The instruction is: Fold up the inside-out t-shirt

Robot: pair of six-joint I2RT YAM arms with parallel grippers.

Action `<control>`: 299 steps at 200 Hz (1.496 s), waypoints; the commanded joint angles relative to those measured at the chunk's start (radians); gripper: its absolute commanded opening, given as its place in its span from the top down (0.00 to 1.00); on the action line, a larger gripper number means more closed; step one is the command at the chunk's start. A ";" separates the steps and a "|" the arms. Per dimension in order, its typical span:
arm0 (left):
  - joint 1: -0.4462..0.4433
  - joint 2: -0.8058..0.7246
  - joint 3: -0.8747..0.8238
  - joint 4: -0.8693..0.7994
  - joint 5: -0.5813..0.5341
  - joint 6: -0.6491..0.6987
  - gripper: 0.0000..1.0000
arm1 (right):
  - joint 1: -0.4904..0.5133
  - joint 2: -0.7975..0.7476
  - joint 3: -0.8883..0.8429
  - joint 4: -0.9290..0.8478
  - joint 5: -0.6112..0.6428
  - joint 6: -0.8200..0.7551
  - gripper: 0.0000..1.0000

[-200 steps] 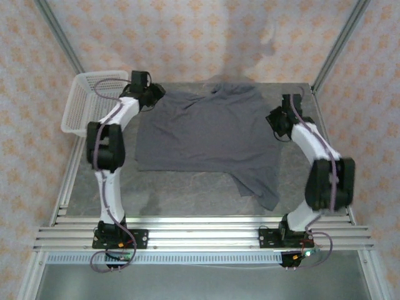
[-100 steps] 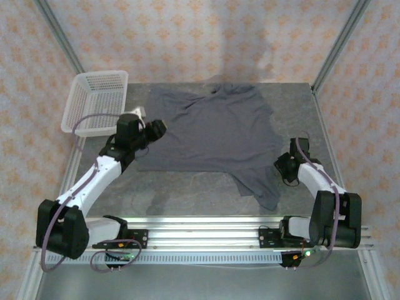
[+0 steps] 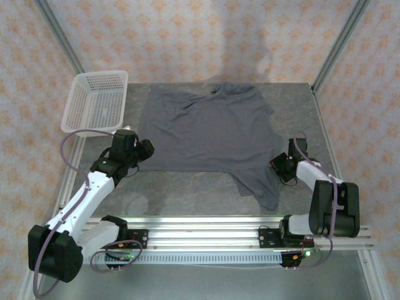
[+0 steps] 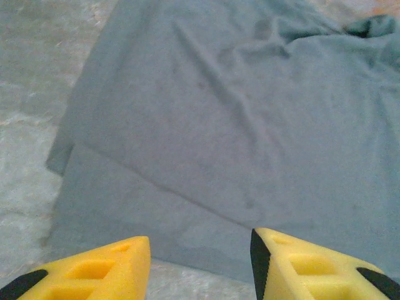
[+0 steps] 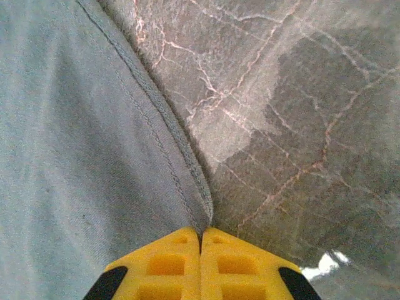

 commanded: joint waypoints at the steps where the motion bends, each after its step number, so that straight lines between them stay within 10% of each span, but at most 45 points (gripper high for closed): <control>1: 0.017 0.018 -0.007 -0.117 -0.096 -0.055 0.54 | 0.003 -0.137 0.048 -0.079 0.018 0.036 1.00; 94: 0.030 0.101 -0.066 -0.230 -0.323 -0.229 0.54 | 0.004 -0.314 0.033 -0.155 0.069 0.069 1.00; 168: 0.070 0.335 -0.041 0.003 -0.002 -0.136 0.57 | 0.003 -0.302 0.047 -0.165 0.059 0.051 1.00; 299: 0.123 0.413 -0.098 0.076 -0.010 -0.215 0.67 | 0.003 -0.329 0.041 -0.189 0.067 0.052 1.00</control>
